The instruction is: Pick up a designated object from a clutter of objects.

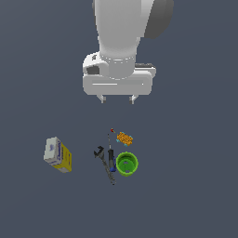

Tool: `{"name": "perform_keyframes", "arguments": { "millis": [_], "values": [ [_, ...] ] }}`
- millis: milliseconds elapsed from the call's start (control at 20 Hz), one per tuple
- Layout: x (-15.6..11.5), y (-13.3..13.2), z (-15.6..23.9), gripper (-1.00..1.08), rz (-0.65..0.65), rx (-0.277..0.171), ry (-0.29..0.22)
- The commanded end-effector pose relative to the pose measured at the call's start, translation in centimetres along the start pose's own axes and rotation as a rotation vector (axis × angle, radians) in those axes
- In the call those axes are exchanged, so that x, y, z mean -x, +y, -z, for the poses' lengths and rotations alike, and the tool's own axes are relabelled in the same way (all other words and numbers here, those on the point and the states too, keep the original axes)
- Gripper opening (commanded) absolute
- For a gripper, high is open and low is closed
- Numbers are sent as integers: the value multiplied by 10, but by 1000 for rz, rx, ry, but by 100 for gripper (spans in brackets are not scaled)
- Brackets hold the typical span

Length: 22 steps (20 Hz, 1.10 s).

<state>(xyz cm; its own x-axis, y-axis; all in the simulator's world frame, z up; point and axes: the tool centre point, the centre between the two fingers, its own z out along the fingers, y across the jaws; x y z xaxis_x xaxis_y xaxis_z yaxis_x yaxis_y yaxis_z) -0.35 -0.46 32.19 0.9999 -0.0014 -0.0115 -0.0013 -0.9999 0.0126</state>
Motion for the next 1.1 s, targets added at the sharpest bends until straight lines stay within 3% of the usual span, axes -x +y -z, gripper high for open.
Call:
{"name": "perform_keyframes", "arguments": {
  "millis": [0,450,1050],
  "values": [
    [0,0,0,100,0,0,0],
    [-8,6,13,100,45,29,37],
    [-10,5,-4,100,99,30,35]
  ]
}}
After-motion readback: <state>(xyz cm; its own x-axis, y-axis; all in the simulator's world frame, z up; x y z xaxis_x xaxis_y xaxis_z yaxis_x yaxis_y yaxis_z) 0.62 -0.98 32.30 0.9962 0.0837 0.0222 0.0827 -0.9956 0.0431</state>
